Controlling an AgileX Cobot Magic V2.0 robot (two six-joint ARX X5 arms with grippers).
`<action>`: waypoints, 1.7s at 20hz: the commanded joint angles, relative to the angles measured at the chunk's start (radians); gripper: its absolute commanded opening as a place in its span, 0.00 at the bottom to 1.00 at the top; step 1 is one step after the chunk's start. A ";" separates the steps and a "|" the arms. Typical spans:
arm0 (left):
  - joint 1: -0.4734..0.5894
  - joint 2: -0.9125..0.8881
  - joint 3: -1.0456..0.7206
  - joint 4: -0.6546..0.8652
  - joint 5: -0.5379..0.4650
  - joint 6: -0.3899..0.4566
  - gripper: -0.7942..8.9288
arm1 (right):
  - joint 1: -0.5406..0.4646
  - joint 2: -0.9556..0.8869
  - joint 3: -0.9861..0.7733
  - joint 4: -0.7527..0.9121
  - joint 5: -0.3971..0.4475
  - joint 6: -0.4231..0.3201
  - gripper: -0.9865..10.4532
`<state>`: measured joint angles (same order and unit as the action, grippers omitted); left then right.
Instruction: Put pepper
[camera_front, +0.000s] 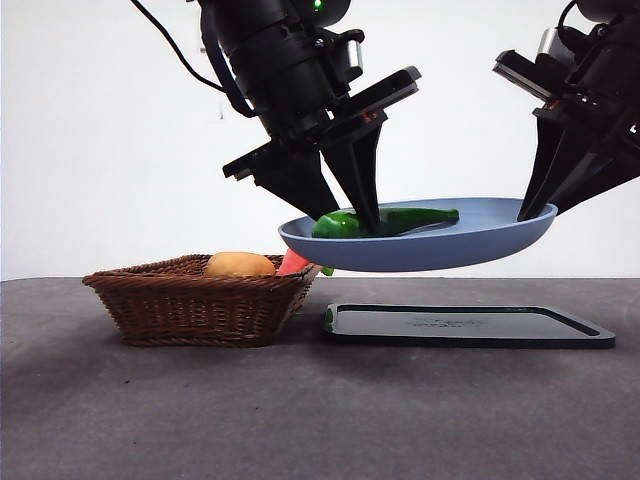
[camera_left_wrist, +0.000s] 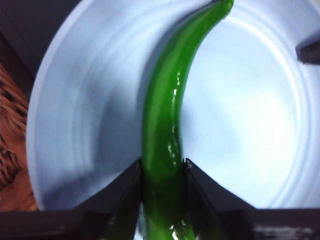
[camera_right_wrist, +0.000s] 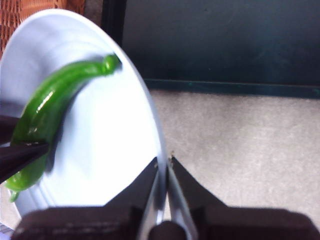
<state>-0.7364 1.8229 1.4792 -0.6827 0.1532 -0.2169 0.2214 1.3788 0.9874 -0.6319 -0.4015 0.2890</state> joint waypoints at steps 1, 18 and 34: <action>-0.010 0.023 0.014 0.005 -0.015 0.011 0.30 | 0.005 0.009 0.021 0.017 -0.019 0.005 0.09; -0.010 -0.352 0.014 -0.053 -0.015 0.088 0.39 | -0.119 0.045 0.026 0.107 -0.012 0.055 0.09; -0.010 -0.637 0.014 -0.124 -0.020 0.087 0.39 | -0.227 0.492 0.203 0.250 -0.016 0.062 0.09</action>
<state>-0.7364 1.1763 1.4792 -0.8131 0.1368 -0.1387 -0.0067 1.8534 1.1706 -0.3954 -0.4110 0.3447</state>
